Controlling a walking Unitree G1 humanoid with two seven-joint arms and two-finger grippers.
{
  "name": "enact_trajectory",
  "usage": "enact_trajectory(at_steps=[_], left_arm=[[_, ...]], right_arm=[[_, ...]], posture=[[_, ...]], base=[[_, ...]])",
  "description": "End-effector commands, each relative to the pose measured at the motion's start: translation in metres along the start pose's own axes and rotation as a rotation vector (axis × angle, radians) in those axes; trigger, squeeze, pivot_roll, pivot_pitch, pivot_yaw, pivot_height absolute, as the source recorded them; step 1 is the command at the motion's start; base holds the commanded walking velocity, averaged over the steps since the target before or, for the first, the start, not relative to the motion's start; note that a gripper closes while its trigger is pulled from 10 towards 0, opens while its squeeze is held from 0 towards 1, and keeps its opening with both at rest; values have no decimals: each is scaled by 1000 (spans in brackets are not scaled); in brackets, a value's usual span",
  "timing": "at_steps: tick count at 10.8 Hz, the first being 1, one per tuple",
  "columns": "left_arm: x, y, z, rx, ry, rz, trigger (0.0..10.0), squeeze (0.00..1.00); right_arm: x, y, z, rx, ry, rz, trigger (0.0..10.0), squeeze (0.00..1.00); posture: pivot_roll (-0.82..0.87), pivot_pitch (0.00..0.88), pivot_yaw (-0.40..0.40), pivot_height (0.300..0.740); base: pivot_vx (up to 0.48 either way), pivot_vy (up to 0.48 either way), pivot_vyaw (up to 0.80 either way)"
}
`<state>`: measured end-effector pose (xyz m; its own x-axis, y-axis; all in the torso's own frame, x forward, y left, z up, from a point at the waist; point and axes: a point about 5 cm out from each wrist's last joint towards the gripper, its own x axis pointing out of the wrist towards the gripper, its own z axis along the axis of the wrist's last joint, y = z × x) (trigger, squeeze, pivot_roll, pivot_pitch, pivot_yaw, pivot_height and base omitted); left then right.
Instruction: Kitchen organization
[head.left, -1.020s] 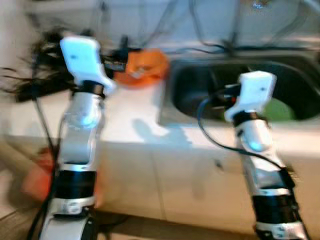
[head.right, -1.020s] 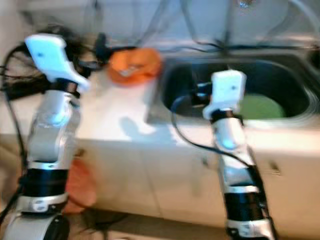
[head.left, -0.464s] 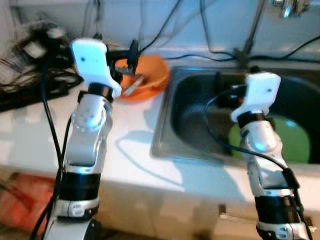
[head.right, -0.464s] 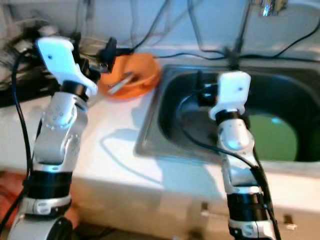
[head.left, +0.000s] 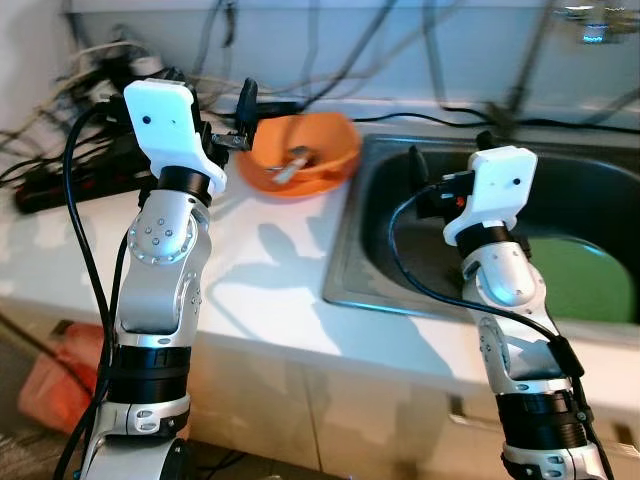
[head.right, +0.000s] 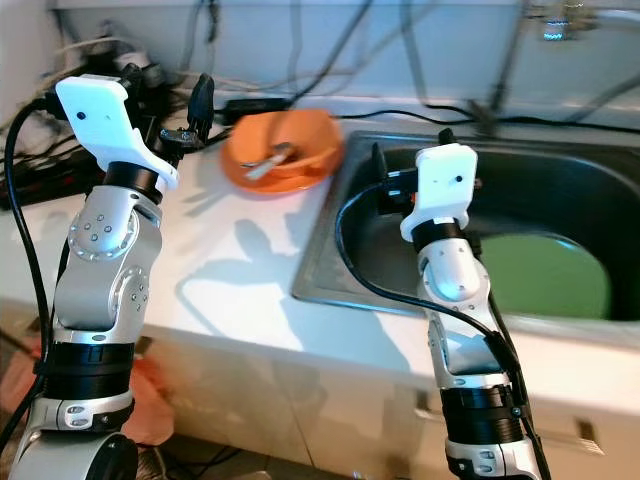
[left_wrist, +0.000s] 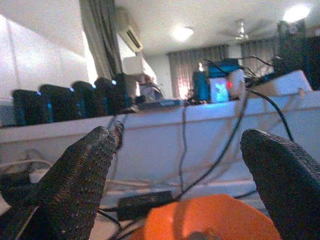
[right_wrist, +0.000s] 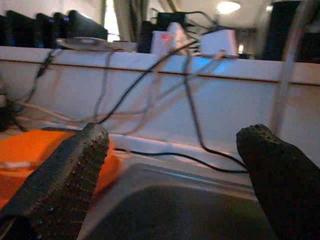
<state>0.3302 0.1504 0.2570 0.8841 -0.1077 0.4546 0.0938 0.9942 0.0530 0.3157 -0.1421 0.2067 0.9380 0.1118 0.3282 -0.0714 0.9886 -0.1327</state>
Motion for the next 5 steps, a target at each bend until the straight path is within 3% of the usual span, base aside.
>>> enact_trajectory(at_steps=[1, 3, 5], left_arm=[[-4, 7, -10, -4, 42, 25, 10000, 0], [-5, 6, -13, -6, 54, 29, 10000, 0], [-11, 6, -32, -38, 120, 40, 10000, 0]], right_arm=[[-2, -1, 1, -3, 0, -3, 10000, 0], [-2, -3, -1, -12, 6, -10, 10000, 0], [-3, -14, -1, -41, 10, -37, 10000, 0]], posture=[[65, 23, 94, 740], [66, 27, 91, 740], [44, 31, 83, 740]], base=[[0, 0, 0], [0, 0, 0], [0, 0, 0]])
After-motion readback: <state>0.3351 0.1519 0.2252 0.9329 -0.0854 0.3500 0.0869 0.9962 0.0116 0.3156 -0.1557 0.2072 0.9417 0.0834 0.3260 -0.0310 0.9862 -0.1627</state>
